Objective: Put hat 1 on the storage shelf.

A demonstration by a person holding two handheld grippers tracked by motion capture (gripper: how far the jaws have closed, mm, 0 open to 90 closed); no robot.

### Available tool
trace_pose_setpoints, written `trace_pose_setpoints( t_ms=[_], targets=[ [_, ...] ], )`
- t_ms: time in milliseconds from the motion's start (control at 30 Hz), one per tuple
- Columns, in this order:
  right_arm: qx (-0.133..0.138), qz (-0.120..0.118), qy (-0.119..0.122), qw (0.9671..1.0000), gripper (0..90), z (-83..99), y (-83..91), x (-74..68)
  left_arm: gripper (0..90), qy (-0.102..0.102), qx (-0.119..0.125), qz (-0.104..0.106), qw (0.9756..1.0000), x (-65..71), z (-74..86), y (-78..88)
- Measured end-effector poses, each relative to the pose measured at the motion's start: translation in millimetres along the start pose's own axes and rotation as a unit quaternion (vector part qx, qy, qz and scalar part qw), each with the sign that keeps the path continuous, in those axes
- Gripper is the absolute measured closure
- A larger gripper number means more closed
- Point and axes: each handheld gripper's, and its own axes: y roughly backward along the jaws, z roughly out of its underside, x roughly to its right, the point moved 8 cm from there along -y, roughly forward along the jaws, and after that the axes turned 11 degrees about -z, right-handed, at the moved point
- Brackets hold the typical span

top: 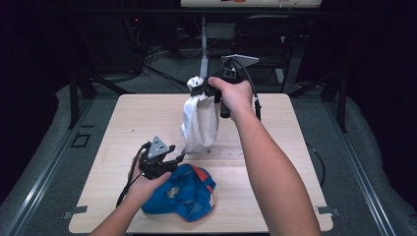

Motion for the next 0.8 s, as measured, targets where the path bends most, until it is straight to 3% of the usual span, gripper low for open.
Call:
trace_pose_setpoints(
  t_ms=[167, 200, 267, 433, 533, 567, 800],
  targets=[
    [-0.003, -0.002, 0.004, 1.0, 81.2, 2.6, -0.4, -0.5, 65.1, 0.004, -0.011, -0.003, 0.9999, 3.8, -0.3, -7.0],
    [-0.005, -0.002, 0.004, 1.0, 81.2, 4.0, -1.2, -1.2, 73.0, 0.006, -0.017, -0.001, 0.9998, 4.5, 0.1, -9.5],
    [-0.008, -0.003, 0.006, 0.9999, 81.2, 5.5, -1.6, -2.1, 79.0, 0.002, -0.015, -0.003, 0.9999, 5.3, -0.4, -11.5],
    [-0.01, -0.005, 0.008, 0.9999, 81.2, 7.4, -1.5, -3.6, 81.8, -0.006, -0.015, -0.004, 0.9999, 3.4, 0.3, -11.8],
    [-0.01, -0.013, 0.011, 0.9998, 81.2, 9.6, -2.9, -5.6, 82.9, 0.005, -0.004, -0.001, 1.0, -0.3, -0.2, -11.3],
    [-0.011, -0.015, 0.012, 0.9998, 81.2, 10.3, -3.4, -6.1, 83.2, 0.018, 0.004, 0.004, 0.9998, -3.0, 0.8, -11.6],
    [-0.031, -0.005, 0.016, 0.9994, 81.2, 16.7, -9.0, -1.7, 83.5, 0.04, 0.012, 0.026, 0.9988, -5.0, 11.1, -14.3]
  ],
)
